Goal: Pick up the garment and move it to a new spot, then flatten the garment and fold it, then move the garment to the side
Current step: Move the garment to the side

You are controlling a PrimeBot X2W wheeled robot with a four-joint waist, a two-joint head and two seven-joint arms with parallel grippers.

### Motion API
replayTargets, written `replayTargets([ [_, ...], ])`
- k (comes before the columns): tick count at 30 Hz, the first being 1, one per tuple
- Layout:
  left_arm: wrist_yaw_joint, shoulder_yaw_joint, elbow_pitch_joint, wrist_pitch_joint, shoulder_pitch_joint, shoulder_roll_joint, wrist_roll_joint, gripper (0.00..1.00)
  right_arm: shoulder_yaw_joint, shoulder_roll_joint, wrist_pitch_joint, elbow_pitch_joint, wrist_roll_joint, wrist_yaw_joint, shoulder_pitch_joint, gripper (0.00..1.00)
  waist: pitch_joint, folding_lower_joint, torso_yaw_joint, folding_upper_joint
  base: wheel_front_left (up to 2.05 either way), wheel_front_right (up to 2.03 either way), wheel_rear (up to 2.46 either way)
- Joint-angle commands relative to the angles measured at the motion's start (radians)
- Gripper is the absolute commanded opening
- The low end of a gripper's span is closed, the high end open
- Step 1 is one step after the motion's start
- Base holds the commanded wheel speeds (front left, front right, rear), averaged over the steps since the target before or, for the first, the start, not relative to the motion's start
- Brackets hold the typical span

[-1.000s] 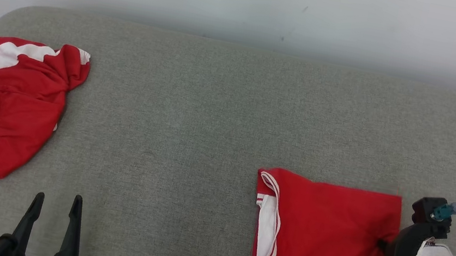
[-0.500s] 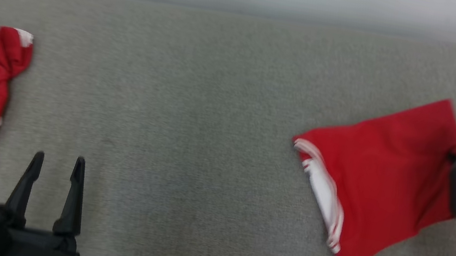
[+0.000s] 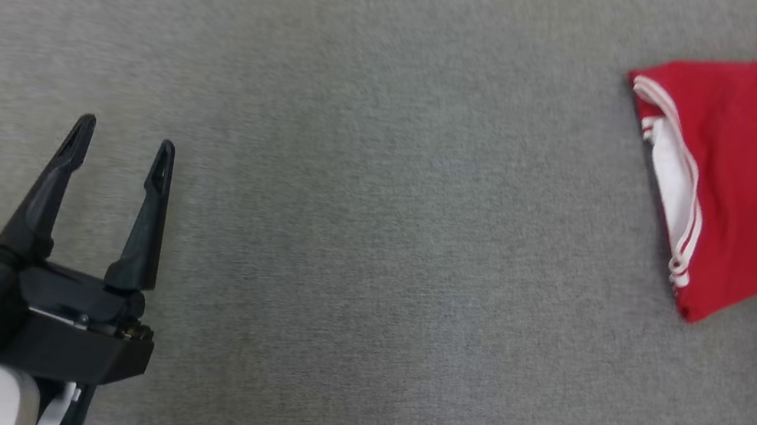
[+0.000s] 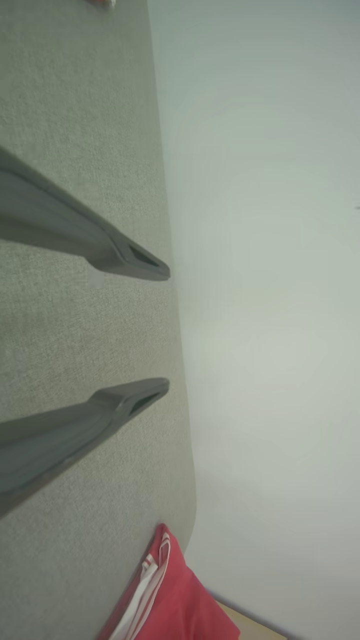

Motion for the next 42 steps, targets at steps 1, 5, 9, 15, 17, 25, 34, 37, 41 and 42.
replayTargets([
  [1, -0.002, -0.003, -0.009, 0.000, -0.022, 0.020, 0.002, 1.00, -0.030, 0.010, -0.041, 0.003, -0.016, -0.003, -0.025, 0.00, 0.094, -0.0003, -0.086, -0.0002, 0.00, 0.00, 0.00],
  [5, -0.003, -0.013, -0.014, 0.000, -0.053, 0.033, 0.003, 1.00, -0.053, -0.014, -0.093, 0.034, -0.064, -0.003, -0.037, 0.00, 0.108, -0.0003, -0.095, -0.0002, 0.00, 0.00, 0.00],
  [9, -0.003, -0.023, -0.015, 0.000, -0.065, 0.047, 0.007, 1.00, -0.069, 0.001, -0.127, 0.040, -0.079, -0.003, -0.037, 0.00, 0.113, -0.0003, -0.103, -0.0002, 0.00, 0.00, 0.00],
  [15, -0.004, -0.030, -0.013, 0.000, -0.071, 0.058, -0.005, 1.00, -0.045, 0.000, -0.167, 0.024, -0.121, -0.003, -0.051, 0.00, 0.118, -0.0003, -0.101, -0.0002, 0.00, 0.00, 0.00],
  [17, -0.003, -0.032, -0.010, 0.000, -0.071, 0.061, -0.008, 1.00, -0.042, -0.011, -0.181, 0.024, -0.139, -0.003, -0.058, 0.00, 0.117, -0.0003, -0.095, -0.0002, 0.00, 0.00, 0.00],
  [25, -0.003, -0.027, -0.001, 0.000, -0.044, 0.053, -0.018, 1.00, -0.033, -0.008, -0.218, 0.049, -0.175, -0.003, -0.053, 1.00, 0.089, -0.0003, -0.071, -0.0002, 0.00, 0.00, 0.00],
  [34, 0.001, -0.012, 0.028, 0.000, -0.008, 0.027, -0.019, 1.00, -0.024, 0.032, -0.323, 0.045, -0.156, -0.003, -0.004, 1.00, 0.005, -0.0003, -0.051, -0.0002, 0.00, 0.00, 0.00],
  [37, 0.012, 0.013, 0.057, 0.000, 0.036, 0.011, -0.015, 1.00, -0.028, 0.089, -0.432, 0.011, -0.105, -0.003, 0.048, 1.00, -0.075, -0.0003, -0.043, -0.0002, 0.00, 0.00, 0.00],
  [41, 0.020, 0.042, 0.086, 0.000, 0.097, -0.005, -0.024, 1.00, -0.045, 0.147, -0.514, -0.028, -0.040, -0.003, 0.143, 1.00, -0.180, -0.0003, -0.023, -0.0002, 0.00, 0.00, 0.00],
  [42, 0.020, 0.050, 0.092, 0.000, 0.116, -0.010, -0.027, 1.00, -0.047, 0.157, -0.527, -0.039, -0.026, -0.003, 0.169, 1.00, -0.205, -0.0003, -0.019, -0.0002, 0.00, 0.00, 0.00],
])
